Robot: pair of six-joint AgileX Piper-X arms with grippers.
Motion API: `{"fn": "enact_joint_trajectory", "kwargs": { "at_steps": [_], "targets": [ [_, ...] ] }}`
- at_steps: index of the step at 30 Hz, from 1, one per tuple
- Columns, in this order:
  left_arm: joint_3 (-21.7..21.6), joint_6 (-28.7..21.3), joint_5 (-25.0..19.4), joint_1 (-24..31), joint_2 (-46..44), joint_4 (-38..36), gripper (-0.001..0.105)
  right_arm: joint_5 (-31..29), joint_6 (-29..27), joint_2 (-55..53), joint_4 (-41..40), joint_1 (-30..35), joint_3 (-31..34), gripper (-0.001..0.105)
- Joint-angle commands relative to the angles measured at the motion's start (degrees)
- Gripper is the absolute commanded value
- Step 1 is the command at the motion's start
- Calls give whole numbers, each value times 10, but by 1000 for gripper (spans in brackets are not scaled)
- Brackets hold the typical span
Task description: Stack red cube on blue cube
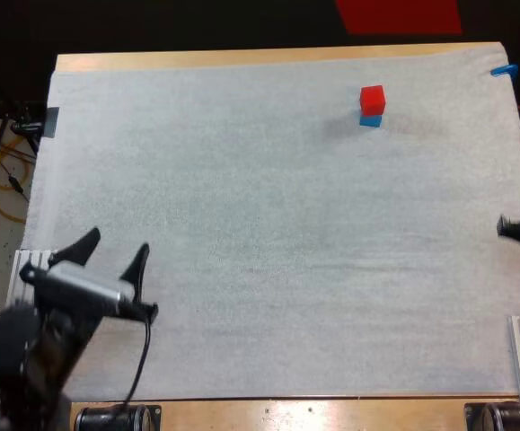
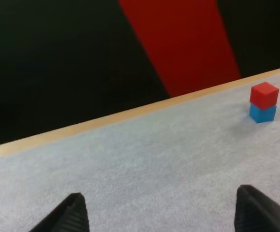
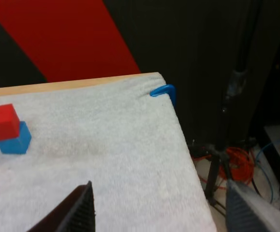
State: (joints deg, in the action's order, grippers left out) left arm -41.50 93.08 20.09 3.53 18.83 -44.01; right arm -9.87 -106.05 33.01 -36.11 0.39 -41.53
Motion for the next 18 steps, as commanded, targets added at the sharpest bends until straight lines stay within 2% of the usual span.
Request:
{"fn": "enact_joint_trajectory", "kwargs": {
  "at_steps": [1, 8, 11, 18],
  "targets": [
    [-5, 7, 3, -3, -24, -18, 63, 3, -6, -33, -14, 1, 13, 57],
    [-5, -2, 3, -3, -110, -68, 63, 5, -6, -143, -84, 1, 36, 57],
    [-3, -37, -6, -3, -146, -92, 63, 8, -6, -190, -110, 1, 42, 57],
    [25, -28, -28, -3, -232, -168, 63, 11, -8, -302, -173, 1, 51, 57]
  ]
}}
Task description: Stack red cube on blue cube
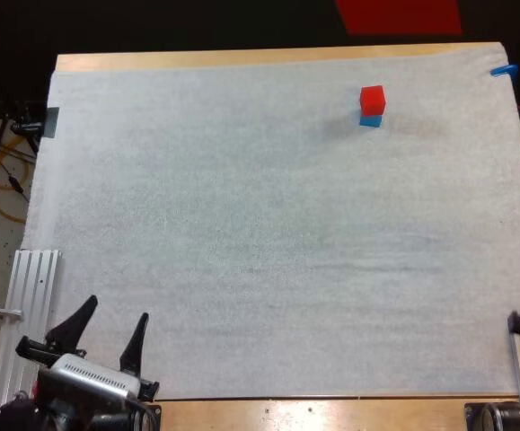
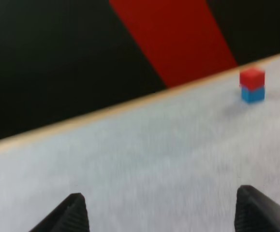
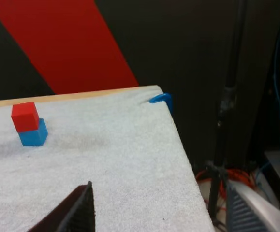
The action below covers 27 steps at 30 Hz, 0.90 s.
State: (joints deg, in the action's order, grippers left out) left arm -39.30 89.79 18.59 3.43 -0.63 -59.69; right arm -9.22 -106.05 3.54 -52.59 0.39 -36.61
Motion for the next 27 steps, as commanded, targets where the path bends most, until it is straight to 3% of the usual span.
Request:
{"fn": "enact_joint_trajectory", "kwargs": {
  "at_steps": [1, 8, 12, 22, 27],
  "targets": [
    [7, 9, -21, -2, -49, -24, 63, 5, -8, -26, -18, 1, 4, 57],
    [16, 16, -26, -2, -80, -70, 63, -15, -8, -65, -105, 1, 1, 57],
    [19, 16, -26, -2, -80, -68, 63, -13, -8, -67, -102, 1, 1, 57],
    [96, 16, -26, -2, -80, 10, 63, 61, -8, -65, -43, 1, 29, 57],
    [105, 16, -26, -2, -80, 29, 63, 74, -8, -65, -37, 1, 57, 57]
  ]
}}
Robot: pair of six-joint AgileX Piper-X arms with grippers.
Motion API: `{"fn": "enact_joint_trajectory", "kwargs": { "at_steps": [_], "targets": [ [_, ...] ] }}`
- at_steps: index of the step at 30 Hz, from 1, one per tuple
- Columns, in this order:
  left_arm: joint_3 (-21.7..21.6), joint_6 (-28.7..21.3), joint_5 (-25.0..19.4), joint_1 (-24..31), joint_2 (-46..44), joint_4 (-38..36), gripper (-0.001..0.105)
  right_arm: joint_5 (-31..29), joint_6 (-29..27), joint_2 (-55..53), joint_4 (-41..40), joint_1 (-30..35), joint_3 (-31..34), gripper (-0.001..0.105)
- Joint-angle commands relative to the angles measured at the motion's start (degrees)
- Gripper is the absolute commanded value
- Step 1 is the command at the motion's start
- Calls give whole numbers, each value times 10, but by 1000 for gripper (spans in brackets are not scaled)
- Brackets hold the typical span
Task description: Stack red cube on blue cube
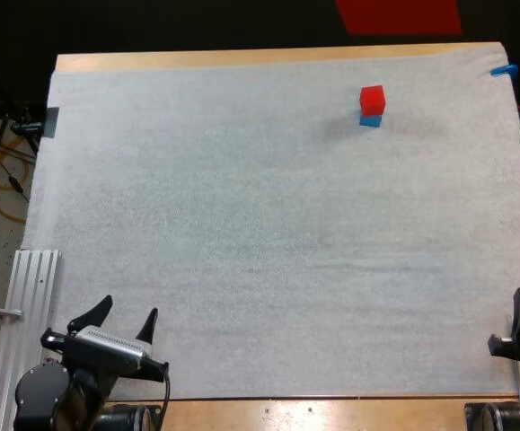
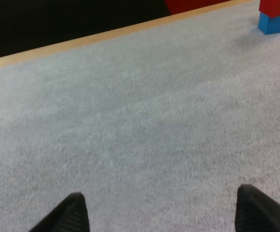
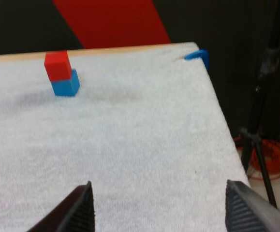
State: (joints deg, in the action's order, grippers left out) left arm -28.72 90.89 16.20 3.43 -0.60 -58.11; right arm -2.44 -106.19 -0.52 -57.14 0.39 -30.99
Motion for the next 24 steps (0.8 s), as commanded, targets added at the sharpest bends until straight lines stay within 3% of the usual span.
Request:
{"fn": "enact_joint_trajectory", "kwargs": {
  "at_steps": [1, 24],
  "targets": [
    [-1, 5, -2, -2, -81, 13, 63, 6, -6, -24, 7, 1, 6, 57],
    [2, 5, -2, -2, -81, 18, 63, 6, -5, -24, -16, 1, 10, 57]
  ]
}}
